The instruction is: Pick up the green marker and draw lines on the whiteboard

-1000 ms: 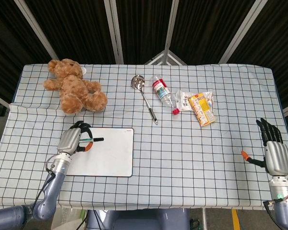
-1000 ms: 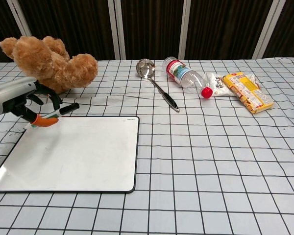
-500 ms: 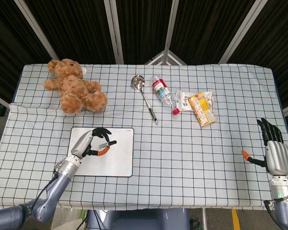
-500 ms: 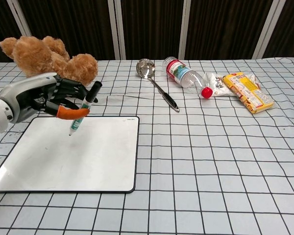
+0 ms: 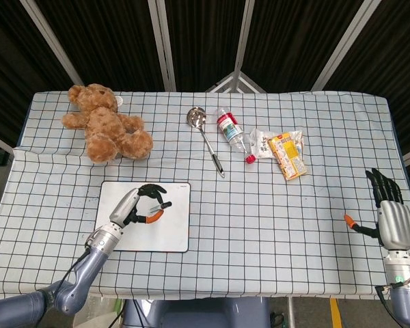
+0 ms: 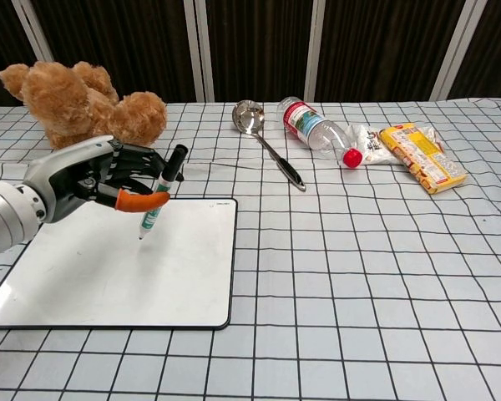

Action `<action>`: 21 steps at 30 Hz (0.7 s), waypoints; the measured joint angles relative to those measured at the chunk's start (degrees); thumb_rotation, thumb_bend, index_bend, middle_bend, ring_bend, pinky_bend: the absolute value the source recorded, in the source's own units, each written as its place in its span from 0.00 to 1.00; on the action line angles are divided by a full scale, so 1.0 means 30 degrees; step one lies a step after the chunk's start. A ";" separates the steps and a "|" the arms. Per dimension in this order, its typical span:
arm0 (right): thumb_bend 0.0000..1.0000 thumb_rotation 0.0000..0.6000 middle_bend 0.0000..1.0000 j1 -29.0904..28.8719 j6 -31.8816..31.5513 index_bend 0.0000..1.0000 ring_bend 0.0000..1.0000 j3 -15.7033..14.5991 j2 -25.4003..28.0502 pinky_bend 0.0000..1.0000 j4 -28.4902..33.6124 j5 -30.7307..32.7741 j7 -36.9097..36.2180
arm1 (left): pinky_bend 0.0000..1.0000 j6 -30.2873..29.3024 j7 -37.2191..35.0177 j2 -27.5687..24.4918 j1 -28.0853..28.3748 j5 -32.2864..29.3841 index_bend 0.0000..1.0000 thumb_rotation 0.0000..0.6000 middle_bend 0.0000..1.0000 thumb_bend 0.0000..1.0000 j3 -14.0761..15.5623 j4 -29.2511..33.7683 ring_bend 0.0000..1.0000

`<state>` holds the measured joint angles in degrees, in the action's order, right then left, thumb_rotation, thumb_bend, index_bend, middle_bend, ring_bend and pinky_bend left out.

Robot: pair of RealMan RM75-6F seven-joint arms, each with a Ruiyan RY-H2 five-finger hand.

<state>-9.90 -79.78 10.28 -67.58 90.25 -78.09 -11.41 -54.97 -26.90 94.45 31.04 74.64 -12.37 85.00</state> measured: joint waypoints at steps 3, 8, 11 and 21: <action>0.21 1.00 0.00 -0.0009 0.0038 0.00 0.00 0.0007 0.0017 0.00 0.0008 0.0026 -0.0029 | 0.30 -0.0076 -0.0134 0.0218 0.0036 0.0036 0.75 1.00 0.30 0.53 0.0060 -0.0175 0.19; 0.21 1.00 0.00 -0.0013 0.0023 0.00 0.00 0.0009 0.0010 0.00 0.0005 0.0007 -0.0024 | 0.30 -0.0055 -0.0322 0.0504 0.0130 0.0004 0.75 1.00 0.30 0.53 0.0127 -0.0500 0.19; 0.21 1.00 0.00 -0.0008 0.0021 0.00 0.00 0.0011 0.0008 0.00 -0.0001 0.0017 -0.0035 | 0.30 -0.0026 -0.0378 0.0618 0.0180 0.0035 0.75 1.00 0.30 0.53 0.0214 -0.0647 0.19; 0.21 1.00 0.00 -0.0004 0.0016 0.00 0.00 0.0007 0.0006 0.00 -0.0010 0.0017 -0.0025 | 0.30 0.0084 -0.0518 0.0753 0.0312 0.0125 0.75 1.00 0.30 0.53 0.0385 -0.1213 0.19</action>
<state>-9.92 -79.73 10.30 -67.56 90.21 -78.04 -11.48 -54.72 -28.46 96.71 31.98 75.01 -11.21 81.36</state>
